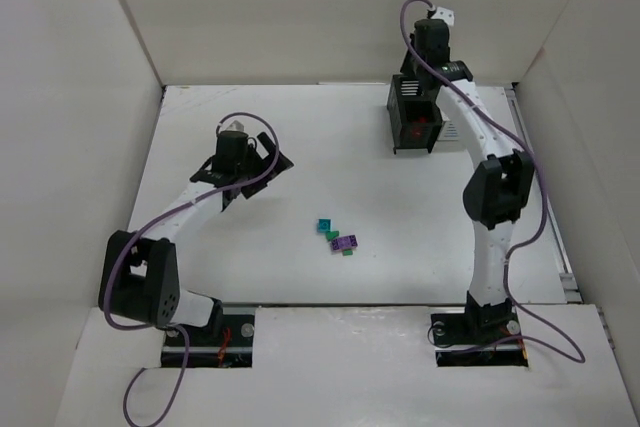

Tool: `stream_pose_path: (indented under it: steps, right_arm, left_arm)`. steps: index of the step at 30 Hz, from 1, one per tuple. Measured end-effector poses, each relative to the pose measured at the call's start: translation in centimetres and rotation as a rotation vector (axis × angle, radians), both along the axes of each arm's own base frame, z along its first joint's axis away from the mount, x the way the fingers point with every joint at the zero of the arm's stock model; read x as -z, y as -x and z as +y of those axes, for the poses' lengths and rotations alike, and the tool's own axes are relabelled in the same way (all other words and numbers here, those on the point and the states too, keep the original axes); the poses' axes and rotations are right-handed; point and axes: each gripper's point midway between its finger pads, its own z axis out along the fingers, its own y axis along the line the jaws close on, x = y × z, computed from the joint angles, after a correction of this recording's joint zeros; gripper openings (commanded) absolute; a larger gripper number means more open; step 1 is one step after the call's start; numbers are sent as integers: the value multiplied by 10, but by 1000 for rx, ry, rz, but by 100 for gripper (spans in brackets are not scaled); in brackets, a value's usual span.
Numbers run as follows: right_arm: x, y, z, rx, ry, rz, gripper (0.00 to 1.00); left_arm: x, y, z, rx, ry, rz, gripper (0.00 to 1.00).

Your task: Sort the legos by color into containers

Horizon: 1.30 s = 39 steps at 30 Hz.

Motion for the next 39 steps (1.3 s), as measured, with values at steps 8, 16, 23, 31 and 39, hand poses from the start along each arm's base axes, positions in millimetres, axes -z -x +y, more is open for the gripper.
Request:
stream_pose_path:
  steps: [8, 16, 23, 31, 39]
  right_arm:
    - [58, -47, -45, 69, 28, 66, 28]
    - [66, -51, -49, 25, 22, 80, 59]
    - [71, -15, -34, -50, 58, 130, 59]
    - [9, 121, 74, -291, 70, 54, 61]
    - [84, 308, 156, -589, 30, 241, 61]
  left_arm:
    - [1, -13, -13, 31, 1, 6, 100]
    - [-1, -8, -24, 62, 2, 2, 100]
    - [-6, -1, -29, 72, -5, -8, 100]
    - [-28, 38, -12, 47, 15, -78, 100]
    - [-23, 82, 4, 34, 11, -84, 100]
